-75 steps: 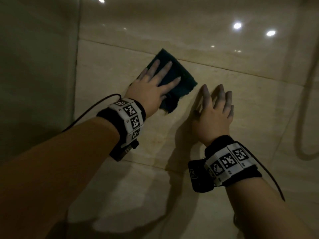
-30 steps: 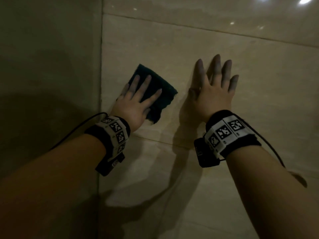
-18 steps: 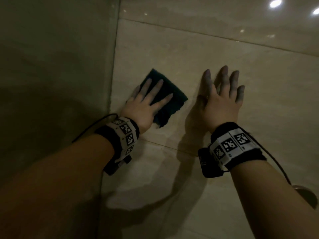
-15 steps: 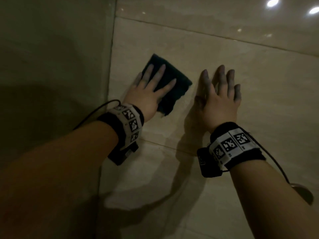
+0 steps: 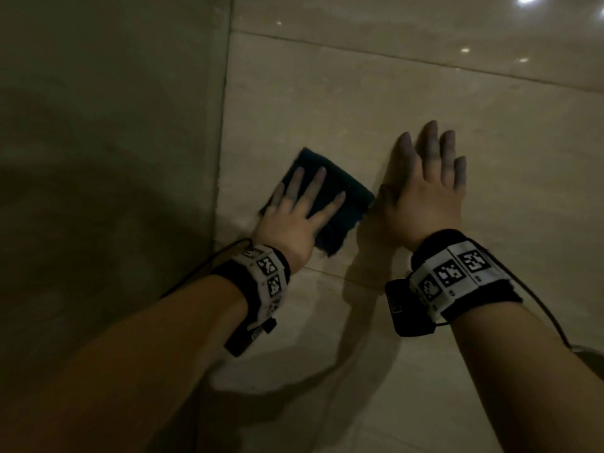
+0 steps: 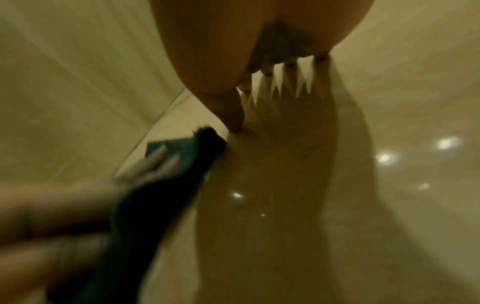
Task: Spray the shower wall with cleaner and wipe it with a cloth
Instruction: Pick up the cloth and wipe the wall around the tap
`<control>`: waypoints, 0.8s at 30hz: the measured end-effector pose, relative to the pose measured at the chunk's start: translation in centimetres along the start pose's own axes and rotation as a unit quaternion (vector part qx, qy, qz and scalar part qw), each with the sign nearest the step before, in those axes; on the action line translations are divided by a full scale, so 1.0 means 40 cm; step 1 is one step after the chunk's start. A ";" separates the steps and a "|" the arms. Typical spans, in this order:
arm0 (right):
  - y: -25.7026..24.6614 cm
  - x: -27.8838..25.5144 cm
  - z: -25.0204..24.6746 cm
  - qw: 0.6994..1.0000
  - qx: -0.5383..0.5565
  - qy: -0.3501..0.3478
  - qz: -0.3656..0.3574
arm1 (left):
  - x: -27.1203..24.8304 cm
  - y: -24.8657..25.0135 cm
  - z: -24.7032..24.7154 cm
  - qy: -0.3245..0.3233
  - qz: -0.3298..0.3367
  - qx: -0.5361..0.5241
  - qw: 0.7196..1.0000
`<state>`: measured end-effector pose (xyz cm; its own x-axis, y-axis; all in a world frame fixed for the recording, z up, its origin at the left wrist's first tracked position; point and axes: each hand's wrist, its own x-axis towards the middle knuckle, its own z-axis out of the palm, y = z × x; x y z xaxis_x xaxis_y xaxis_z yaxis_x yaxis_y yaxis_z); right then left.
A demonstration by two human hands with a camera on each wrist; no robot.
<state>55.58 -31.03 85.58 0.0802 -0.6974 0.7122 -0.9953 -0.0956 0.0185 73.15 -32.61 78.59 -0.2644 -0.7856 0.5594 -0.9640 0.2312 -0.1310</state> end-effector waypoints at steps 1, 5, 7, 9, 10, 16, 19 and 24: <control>-0.009 0.003 0.002 1.000 0.004 0.003 0.007 | -0.007 0.000 0.004 -0.014 0.004 0.002 1.000; -0.027 0.007 0.010 1.000 0.004 -0.002 0.021 | -0.012 -0.017 0.014 -0.003 0.028 -0.002 1.000; -0.024 0.008 0.013 1.000 0.002 0.000 0.016 | -0.006 -0.034 0.015 0.019 0.037 -0.001 0.999; -0.018 0.007 0.014 1.000 -0.004 0.002 0.010 | 0.007 -0.051 0.008 0.028 0.048 0.012 0.998; -0.016 0.007 0.014 1.000 -0.008 0.001 0.009 | 0.015 -0.060 0.000 0.033 0.052 0.022 0.998; -0.014 0.003 0.023 1.000 -0.006 0.008 0.003 | 0.051 -0.102 -0.045 0.071 0.043 0.040 0.996; -0.003 -0.015 0.034 1.000 -0.010 0.005 -0.023 | 0.032 -0.096 0.002 0.102 0.044 0.038 0.993; 0.018 -0.068 0.073 0.998 -0.022 -0.024 -0.047 | -0.050 -0.078 0.156 0.146 0.053 0.019 0.988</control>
<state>54.81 -31.25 81.60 0.1758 -0.7196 0.6718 -0.9844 -0.1321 0.1161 76.51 -35.32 72.77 -0.3495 -0.5578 0.7528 -0.9335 0.2761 -0.2289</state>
